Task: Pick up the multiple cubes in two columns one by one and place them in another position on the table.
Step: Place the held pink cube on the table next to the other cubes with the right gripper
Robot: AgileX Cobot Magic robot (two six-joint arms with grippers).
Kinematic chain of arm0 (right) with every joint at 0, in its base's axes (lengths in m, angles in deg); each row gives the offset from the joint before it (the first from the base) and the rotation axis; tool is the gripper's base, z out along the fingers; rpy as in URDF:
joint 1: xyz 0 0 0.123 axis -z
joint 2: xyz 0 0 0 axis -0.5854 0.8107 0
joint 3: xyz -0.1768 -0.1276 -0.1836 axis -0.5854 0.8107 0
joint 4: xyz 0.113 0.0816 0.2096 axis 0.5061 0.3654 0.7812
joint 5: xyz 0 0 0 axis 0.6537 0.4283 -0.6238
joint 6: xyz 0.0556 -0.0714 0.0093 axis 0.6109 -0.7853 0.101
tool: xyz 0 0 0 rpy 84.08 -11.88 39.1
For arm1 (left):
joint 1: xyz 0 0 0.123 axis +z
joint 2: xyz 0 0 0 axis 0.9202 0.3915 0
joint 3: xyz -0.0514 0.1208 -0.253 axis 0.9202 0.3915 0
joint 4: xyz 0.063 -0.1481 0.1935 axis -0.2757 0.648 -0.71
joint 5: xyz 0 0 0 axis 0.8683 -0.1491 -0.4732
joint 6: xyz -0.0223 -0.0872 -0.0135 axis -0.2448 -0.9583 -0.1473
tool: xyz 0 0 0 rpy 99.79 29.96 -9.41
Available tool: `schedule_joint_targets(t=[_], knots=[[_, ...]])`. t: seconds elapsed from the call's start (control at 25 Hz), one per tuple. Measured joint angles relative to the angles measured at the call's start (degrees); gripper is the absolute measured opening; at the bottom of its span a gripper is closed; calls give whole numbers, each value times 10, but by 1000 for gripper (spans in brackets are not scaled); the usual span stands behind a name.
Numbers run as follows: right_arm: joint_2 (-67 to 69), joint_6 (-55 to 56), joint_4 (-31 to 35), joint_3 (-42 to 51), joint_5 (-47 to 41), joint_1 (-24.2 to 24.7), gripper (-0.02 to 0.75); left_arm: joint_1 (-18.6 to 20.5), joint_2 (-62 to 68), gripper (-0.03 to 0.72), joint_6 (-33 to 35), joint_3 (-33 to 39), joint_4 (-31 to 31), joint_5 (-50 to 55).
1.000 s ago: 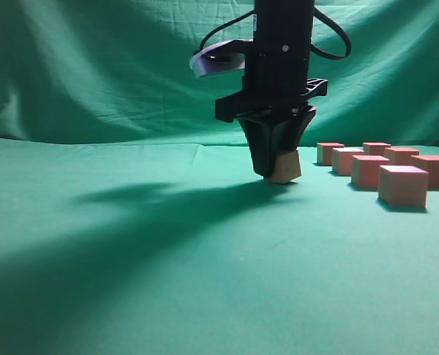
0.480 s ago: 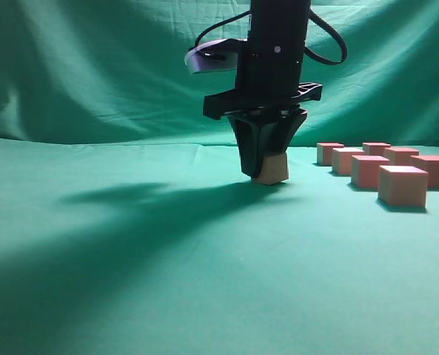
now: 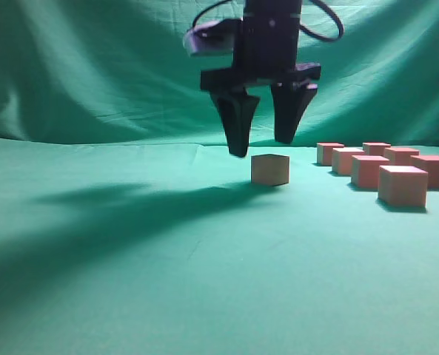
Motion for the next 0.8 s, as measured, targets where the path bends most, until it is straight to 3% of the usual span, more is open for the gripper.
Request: schedule_joint_targets(t=[0.24,0.44,0.6,0.8], knots=[[-3,7,-1,-99,-76,0,528,0,0,0,0,0,0,0],[-55,50,-20,-97,-83,0,528,0,0,0,0,0,0,0],[-162,105,-42,-17,-83,1,528,0,0,0,0,0,0,0],[-306,170,-45,154,-85,21,528,0,0,0,0,0,0,0]])
